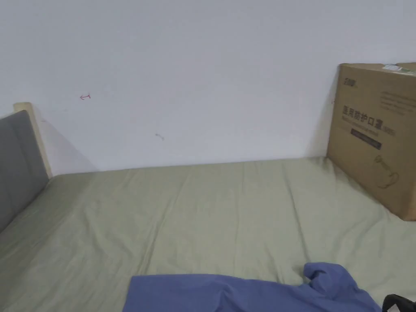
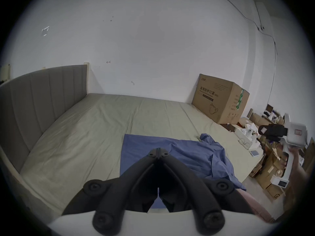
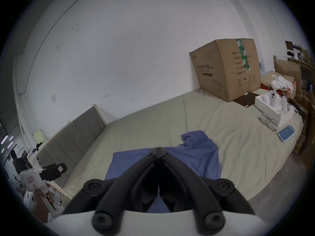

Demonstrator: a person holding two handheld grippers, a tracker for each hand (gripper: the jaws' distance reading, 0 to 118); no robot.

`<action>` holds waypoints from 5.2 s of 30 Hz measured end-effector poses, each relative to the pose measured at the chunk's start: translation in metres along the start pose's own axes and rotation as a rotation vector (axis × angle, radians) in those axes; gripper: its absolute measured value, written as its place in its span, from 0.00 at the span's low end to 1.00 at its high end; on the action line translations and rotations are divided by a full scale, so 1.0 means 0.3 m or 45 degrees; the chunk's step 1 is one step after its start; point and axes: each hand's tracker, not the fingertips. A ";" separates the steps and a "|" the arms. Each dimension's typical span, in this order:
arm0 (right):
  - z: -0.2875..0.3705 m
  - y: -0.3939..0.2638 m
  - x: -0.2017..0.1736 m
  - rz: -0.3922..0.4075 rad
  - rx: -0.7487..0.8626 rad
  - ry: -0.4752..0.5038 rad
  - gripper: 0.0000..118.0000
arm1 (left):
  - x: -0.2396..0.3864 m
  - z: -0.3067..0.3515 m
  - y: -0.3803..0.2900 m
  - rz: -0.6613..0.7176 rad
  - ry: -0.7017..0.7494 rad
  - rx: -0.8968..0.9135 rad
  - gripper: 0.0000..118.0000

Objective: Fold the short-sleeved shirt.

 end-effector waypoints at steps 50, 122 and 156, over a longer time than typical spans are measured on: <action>-1.209 0.144 0.640 0.220 -1.037 -0.584 0.98 | -0.441 -0.889 0.039 -0.212 0.165 -0.465 0.01; -1.094 0.229 0.291 0.278 -0.395 -0.442 0.01 | -0.469 -1.011 0.173 0.144 0.199 -0.410 0.01; -0.059 -0.194 0.400 -0.061 -0.410 -0.370 0.99 | -0.364 0.073 -0.301 0.116 0.155 -0.367 0.96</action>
